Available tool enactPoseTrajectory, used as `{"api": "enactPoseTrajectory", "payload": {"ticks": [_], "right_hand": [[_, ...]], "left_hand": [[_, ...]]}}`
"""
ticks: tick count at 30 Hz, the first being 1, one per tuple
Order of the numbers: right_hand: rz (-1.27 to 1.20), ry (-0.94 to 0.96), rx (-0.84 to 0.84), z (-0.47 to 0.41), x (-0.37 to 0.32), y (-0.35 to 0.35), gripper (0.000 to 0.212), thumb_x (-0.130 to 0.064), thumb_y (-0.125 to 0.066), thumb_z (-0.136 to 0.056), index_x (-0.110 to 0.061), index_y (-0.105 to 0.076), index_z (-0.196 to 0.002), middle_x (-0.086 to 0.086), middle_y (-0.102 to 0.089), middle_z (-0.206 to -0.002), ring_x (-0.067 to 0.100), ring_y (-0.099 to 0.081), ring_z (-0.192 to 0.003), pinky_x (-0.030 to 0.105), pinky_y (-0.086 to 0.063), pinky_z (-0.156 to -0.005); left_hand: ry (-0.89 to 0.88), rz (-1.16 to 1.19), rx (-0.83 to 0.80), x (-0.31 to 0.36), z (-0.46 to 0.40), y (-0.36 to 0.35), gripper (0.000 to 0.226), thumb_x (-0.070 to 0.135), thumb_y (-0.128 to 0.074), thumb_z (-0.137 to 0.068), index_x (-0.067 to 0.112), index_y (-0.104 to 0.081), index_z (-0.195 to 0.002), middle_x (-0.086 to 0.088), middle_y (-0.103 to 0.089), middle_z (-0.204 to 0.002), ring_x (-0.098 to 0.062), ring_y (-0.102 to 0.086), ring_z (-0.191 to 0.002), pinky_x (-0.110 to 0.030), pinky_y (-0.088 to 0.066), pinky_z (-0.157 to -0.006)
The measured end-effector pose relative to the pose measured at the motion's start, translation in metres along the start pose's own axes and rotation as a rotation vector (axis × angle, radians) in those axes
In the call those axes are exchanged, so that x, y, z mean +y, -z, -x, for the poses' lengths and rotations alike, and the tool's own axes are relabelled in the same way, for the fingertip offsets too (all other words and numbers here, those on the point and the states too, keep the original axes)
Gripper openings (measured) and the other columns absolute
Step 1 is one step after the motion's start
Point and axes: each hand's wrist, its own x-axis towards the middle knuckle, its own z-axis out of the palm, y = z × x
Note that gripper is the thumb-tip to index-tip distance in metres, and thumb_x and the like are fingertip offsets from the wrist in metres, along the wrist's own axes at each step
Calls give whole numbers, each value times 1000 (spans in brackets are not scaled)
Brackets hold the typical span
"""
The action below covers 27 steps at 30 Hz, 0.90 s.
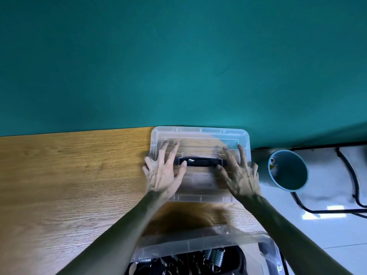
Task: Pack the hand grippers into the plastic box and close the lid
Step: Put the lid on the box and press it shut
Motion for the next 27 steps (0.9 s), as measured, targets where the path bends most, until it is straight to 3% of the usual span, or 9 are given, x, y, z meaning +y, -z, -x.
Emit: {"api": "enactPoseTrajectory", "payload": {"ticks": [6,10,14,20,27], "right_hand": [[59,-26,177,8,-8,29,60,-65,-32,-96,-50,-15,-152,-5,1,-166,45,-36,-119,55,-36,-101],[73,-41,274,19,-15,50,60,-63,-39,-95,-48,-24,-151,-2,-9,-166,41,-40,-111,51,-38,-96],[100,4,360,33,-22,75,60,-66,-33,-93,-44,-32,-149,0,-16,-164,41,-44,-104,51,-41,-91],[134,64,444,64,-29,110,61,-69,-27,-93,-44,-29,-149,3,-14,-163,41,-44,-103,50,-43,-87],[98,115,521,116,-42,144,60,-69,-33,-95,-44,-30,-149,4,-14,-162,43,-43,-108,52,-43,-90]], "left_hand": [[-28,-21,67,11,7,25,65,67,-31,-96,46,-23,-156,9,-18,-164,-14,-7,-93,-36,-33,-77],[-21,-36,114,21,12,52,61,66,-34,-97,46,-28,-154,8,-16,-164,-16,-14,-94,-38,-39,-77],[2,-73,165,32,18,83,63,67,-30,-96,47,-25,-155,9,-12,-166,-19,-19,-91,-39,-41,-77],[17,-82,249,44,47,123,64,68,-30,-96,46,-25,-155,7,-12,-166,-23,-28,-92,-40,-44,-76],[31,-58,347,55,97,170,61,66,-31,-97,46,-26,-155,8,-11,-166,-28,-33,-101,-42,-45,-81]]}}
